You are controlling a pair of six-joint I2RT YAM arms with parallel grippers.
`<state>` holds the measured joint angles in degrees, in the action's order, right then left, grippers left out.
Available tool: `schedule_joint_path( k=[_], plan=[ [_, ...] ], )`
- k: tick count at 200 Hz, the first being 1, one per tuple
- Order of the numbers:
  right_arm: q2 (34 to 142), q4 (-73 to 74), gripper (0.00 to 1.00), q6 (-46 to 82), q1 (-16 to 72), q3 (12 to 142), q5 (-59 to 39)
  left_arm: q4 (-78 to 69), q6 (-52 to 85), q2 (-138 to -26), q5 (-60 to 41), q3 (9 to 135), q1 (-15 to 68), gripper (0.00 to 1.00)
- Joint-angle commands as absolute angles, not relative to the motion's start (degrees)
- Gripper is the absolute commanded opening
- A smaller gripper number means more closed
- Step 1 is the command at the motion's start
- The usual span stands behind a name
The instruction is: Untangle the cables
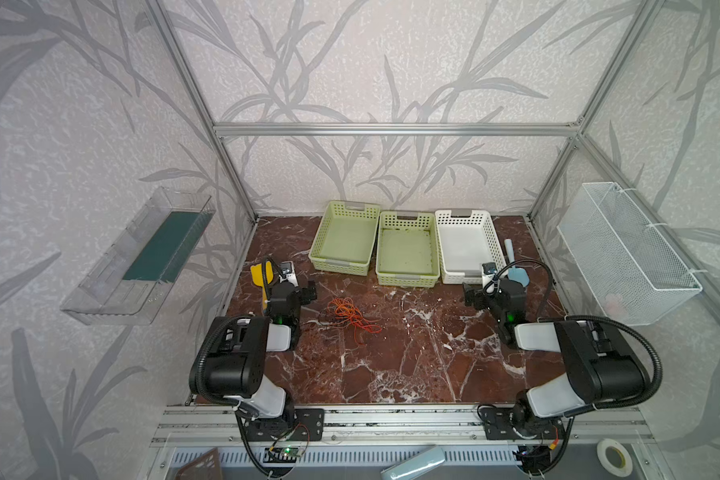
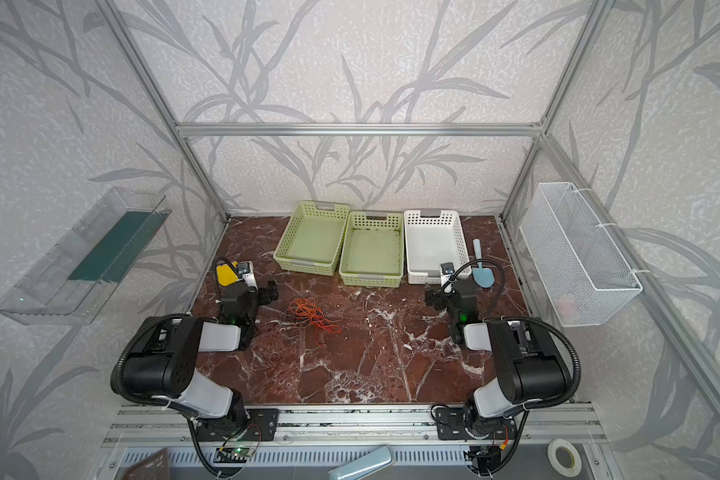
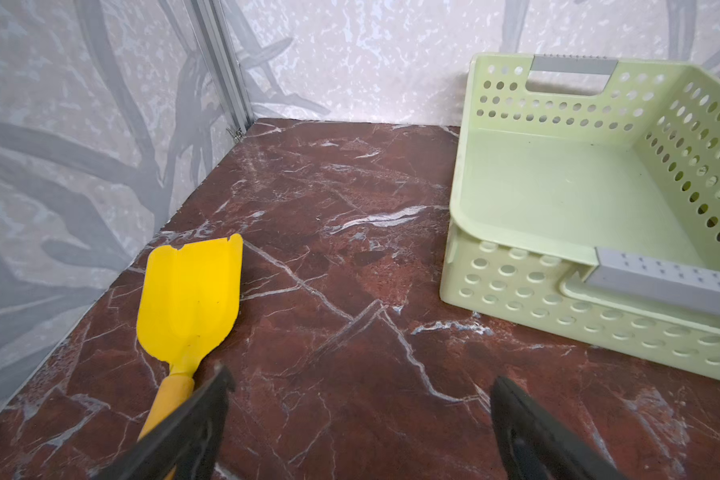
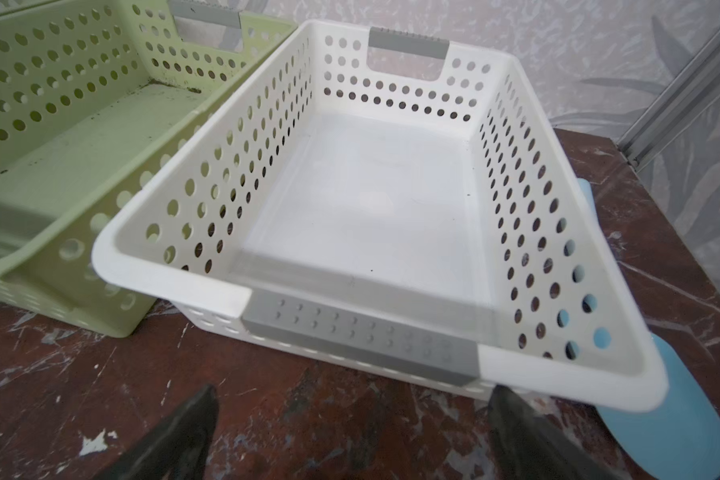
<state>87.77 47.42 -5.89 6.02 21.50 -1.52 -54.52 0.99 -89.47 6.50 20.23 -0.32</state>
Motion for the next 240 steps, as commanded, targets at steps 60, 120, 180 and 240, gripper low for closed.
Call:
schedule_joint_path(
  k=[60, 120, 180, 240],
  plan=[
    [88.2, 49.5, 0.99, -6.3, 6.4, 22.5, -0.9, -56.4, 0.3, -89.9, 7.1, 20.6, -0.3, 0.99],
    [88.2, 49.5, 0.99, -6.3, 6.4, 22.5, -0.9, -56.3, 0.3, -89.9, 6.9, 20.7, -0.3, 0.99],
    [88.2, 49.5, 0.99, -6.4, 6.3, 22.5, -0.9, -55.6, 0.7, -89.9, 7.5, 21.1, -0.3, 0.99],
    [88.2, 49.6, 0.99, -6.4, 6.3, 22.5, -0.9, -55.9, 1.3, -90.0, 10.0, 20.9, -0.3, 0.99]
  ],
)
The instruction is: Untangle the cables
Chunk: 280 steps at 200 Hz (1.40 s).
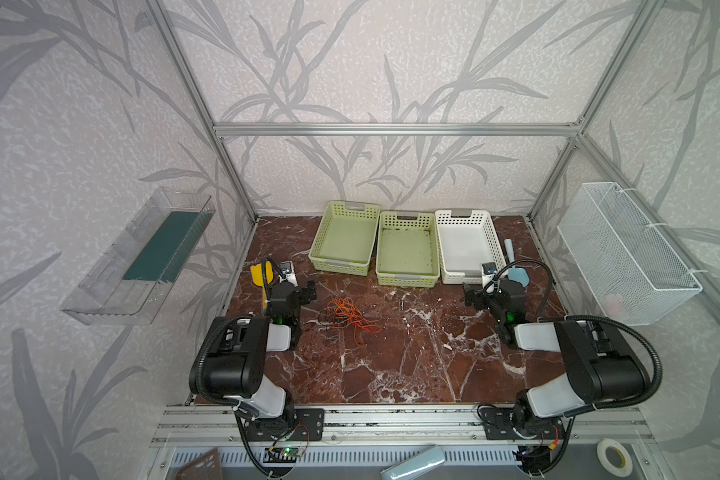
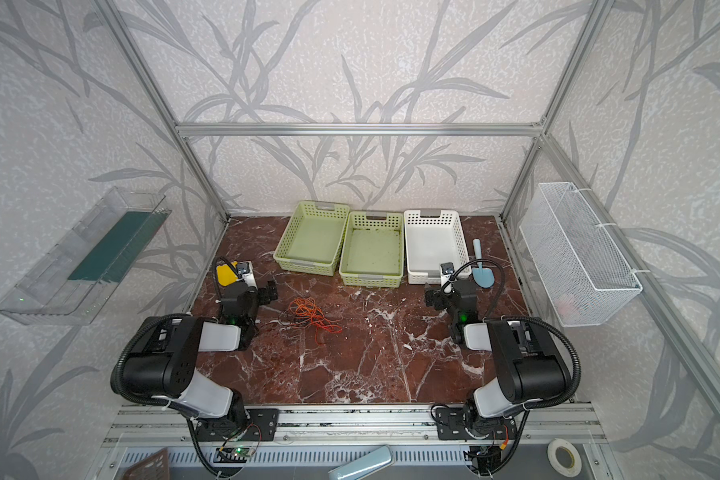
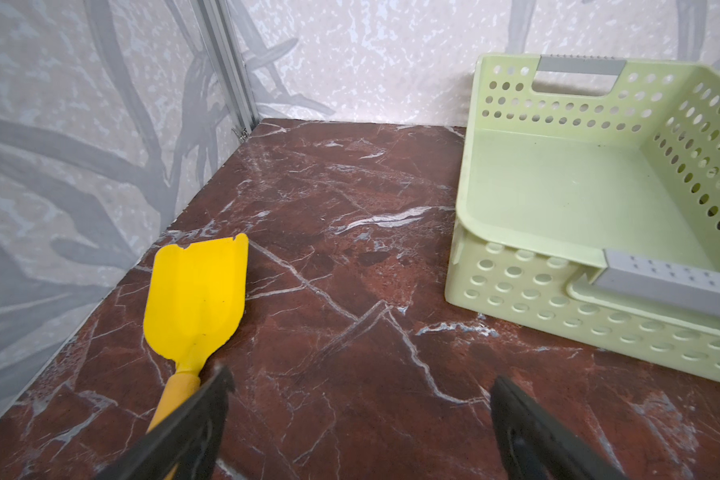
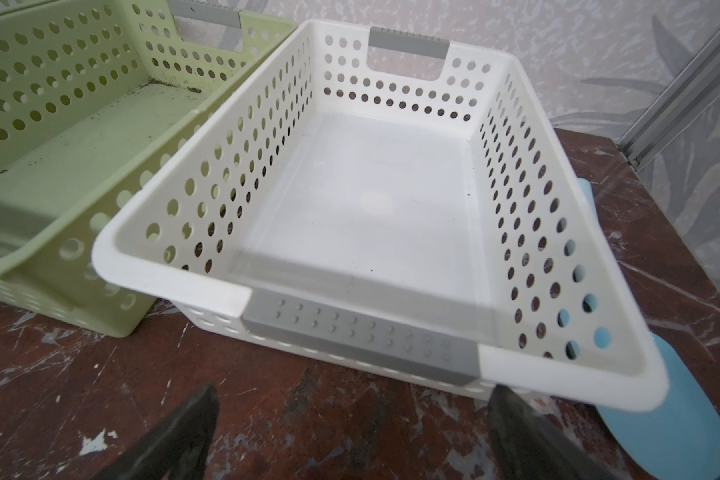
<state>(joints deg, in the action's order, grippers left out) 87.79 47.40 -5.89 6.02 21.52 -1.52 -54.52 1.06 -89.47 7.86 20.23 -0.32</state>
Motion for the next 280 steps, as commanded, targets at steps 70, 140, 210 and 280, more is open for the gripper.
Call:
schedule_joint_path(
  k=[70, 140, 210, 280],
  plan=[
    [81.7, 49.7, 0.99, -6.9, 6.4, 20.2, -2.0, -50.4, 2.2, -80.4, 12.7, 19.9, -0.2, 0.98],
    [62.5, 11.3, 0.9, -3.8, 13.7, 31.9, -12.2, -0.6, 10.8, -62.6, -5.9, 37.4, 0.4, 0.78],
    [80.7, 2.3, 0.53, -2.2, 37.4, 44.8, -17.8, 14.9, 8.8, -67.0, -11.0, 41.9, 15.6, 0.6],
    [89.3, 3.4, 0.5, 0.9, 41.6, 48.2, -19.3, 22.3, 4.1, -72.1, -8.3, 44.6, 20.5, 0.6]
  ],
)
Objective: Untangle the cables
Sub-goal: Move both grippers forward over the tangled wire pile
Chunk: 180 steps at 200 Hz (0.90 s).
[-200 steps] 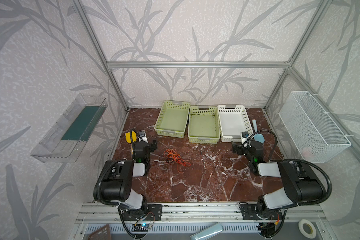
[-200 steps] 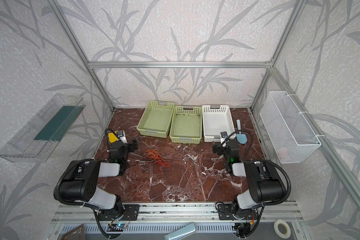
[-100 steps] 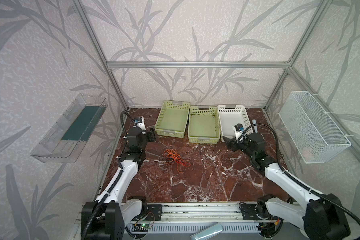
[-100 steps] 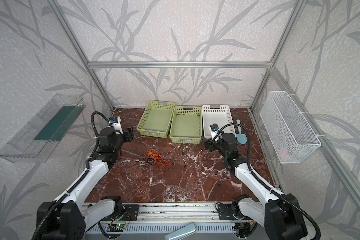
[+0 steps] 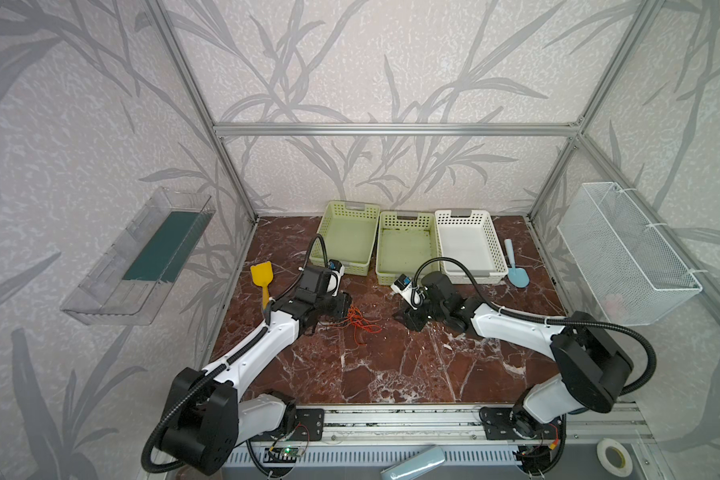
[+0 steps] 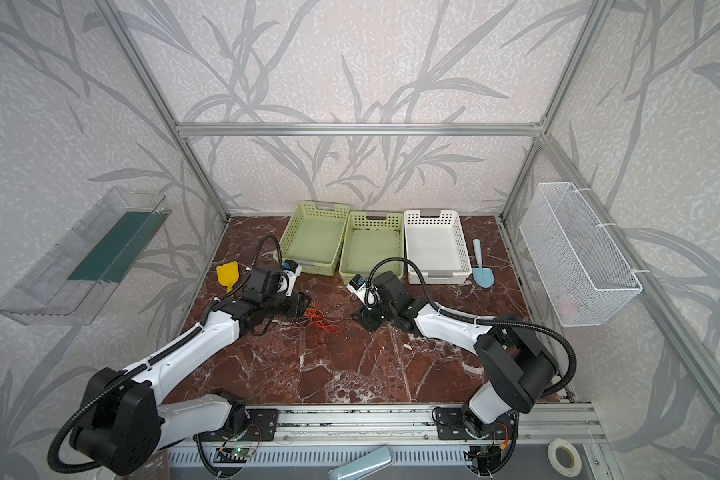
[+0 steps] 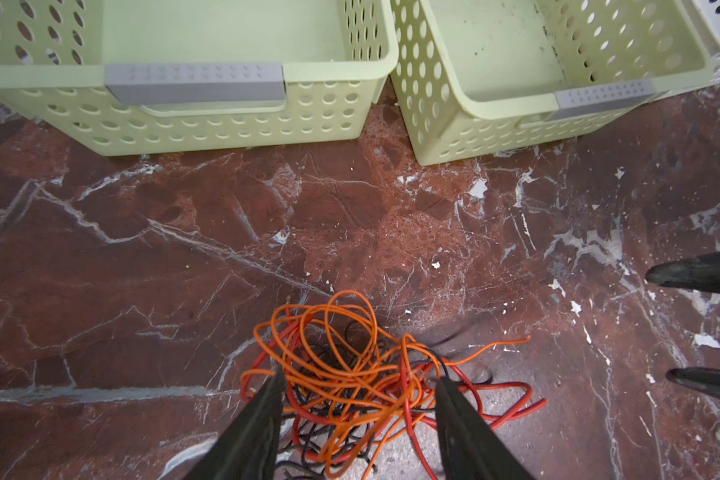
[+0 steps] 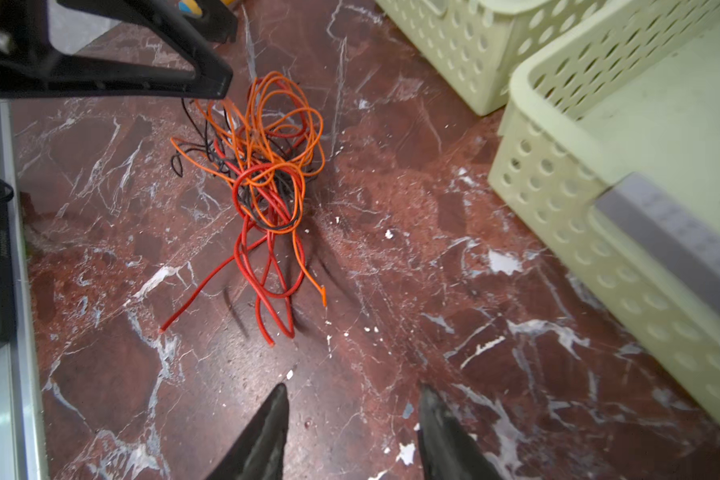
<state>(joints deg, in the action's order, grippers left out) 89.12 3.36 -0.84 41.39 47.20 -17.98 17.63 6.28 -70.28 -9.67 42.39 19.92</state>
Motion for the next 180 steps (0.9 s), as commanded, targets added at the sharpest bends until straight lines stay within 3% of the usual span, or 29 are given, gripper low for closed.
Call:
schedule_joint_path(
  k=[1, 56, 81, 155, 180],
  plan=[
    [89.3, 3.4, 0.5, 1.0, 41.6, 48.2, -19.3, 22.4, 4.1, -72.2, -8.3, 44.6, 20.4, 0.6],
    [89.4, 4.7, 0.48, 2.0, 41.7, 46.4, -19.5, 22.7, 3.7, -76.8, -7.6, 46.9, 21.3, 0.52],
    [89.4, 4.8, 0.44, 2.1, 41.7, 46.0, -19.4, 22.1, 3.8, -78.5, -7.4, 47.9, 21.8, 0.44],
    [86.9, 5.6, 0.36, 1.8, 41.7, 44.5, -18.7, 19.9, 5.1, -78.3, -9.4, 49.9, 24.2, 0.0],
    [86.1, 5.8, 0.36, 1.9, 41.7, 44.6, -19.2, 17.6, 6.5, -75.6, -11.8, 50.1, 25.0, 0.0]
  ],
)
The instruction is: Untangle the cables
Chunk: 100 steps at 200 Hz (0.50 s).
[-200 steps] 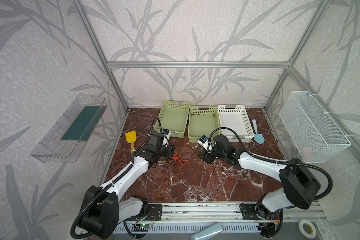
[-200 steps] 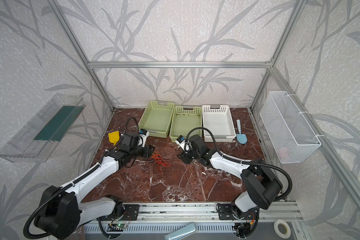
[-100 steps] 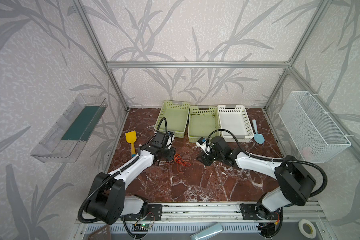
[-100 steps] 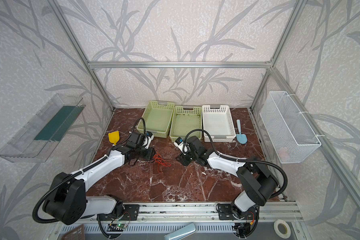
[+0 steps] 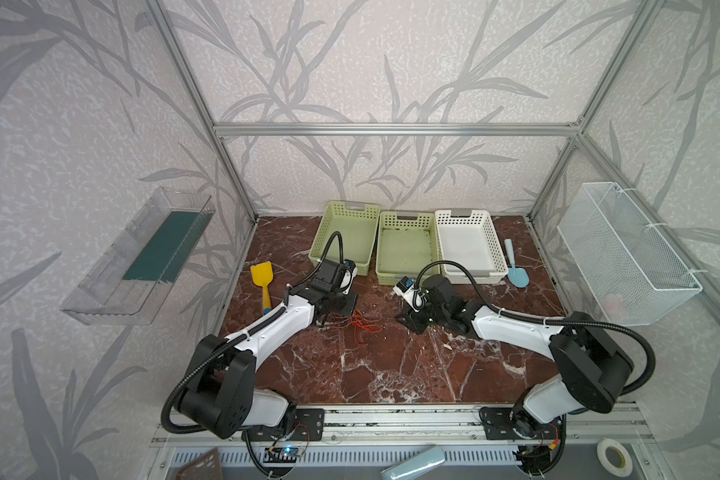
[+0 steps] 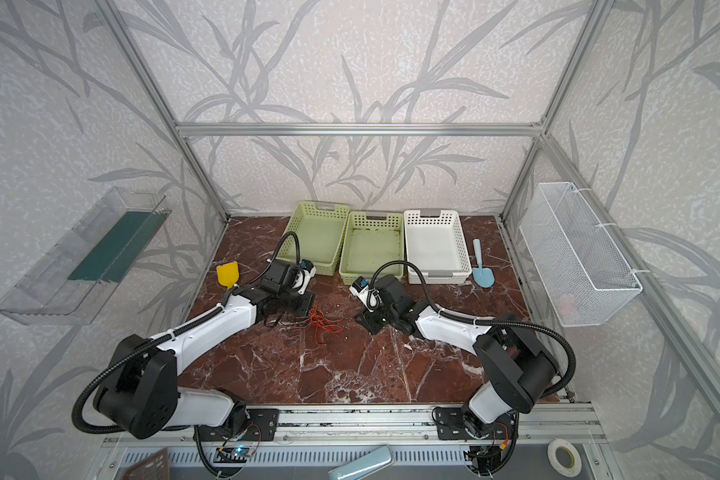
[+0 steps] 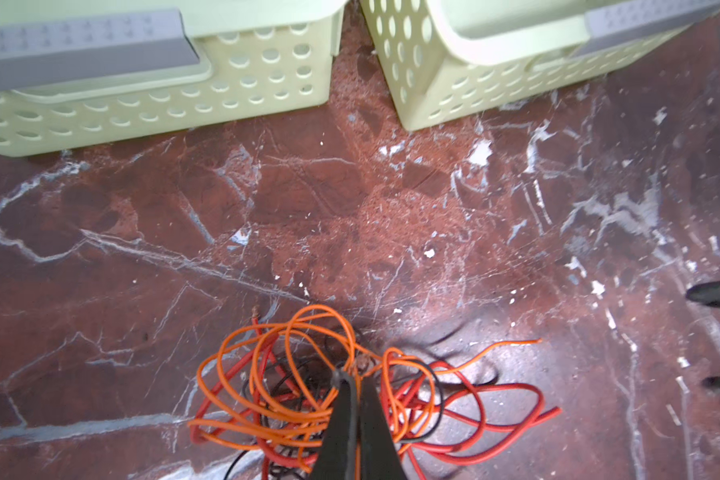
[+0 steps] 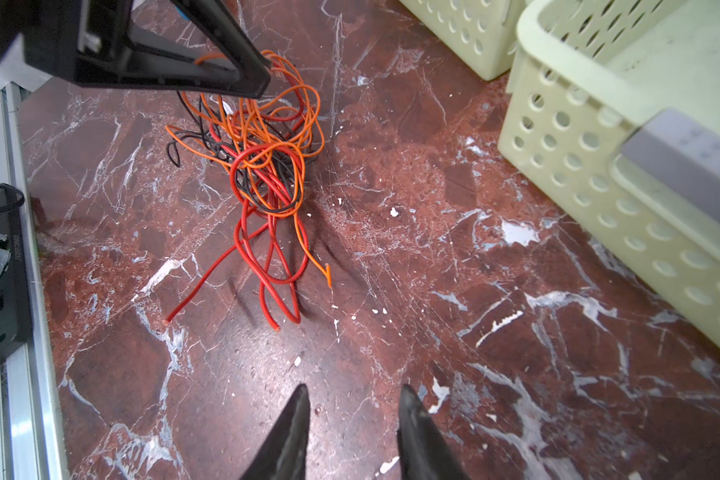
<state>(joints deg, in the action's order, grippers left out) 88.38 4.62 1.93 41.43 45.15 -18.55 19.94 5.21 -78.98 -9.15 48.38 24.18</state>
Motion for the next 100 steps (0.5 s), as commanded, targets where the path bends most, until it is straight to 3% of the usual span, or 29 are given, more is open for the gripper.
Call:
schedule_joint_path(
  k=[1, 54, 100],
  plan=[
    [86.0, 5.8, 0.36, 1.9, 41.7, 44.6, -19.2, 17.6, 6.5, -75.5, -11.9, 50.2, 25.0, 0.0],
    [83.4, 11.1, 0.41, 3.1, 41.7, 44.2, -24.4, 13.3, 9.9, -69.8, -17.9, 51.6, 25.9, 0.0],
    [82.3, 26.0, 0.47, 7.0, 42.7, 41.2, -29.1, 7.6, 16.4, -67.4, -19.5, 53.1, 26.4, 0.0]
  ],
)
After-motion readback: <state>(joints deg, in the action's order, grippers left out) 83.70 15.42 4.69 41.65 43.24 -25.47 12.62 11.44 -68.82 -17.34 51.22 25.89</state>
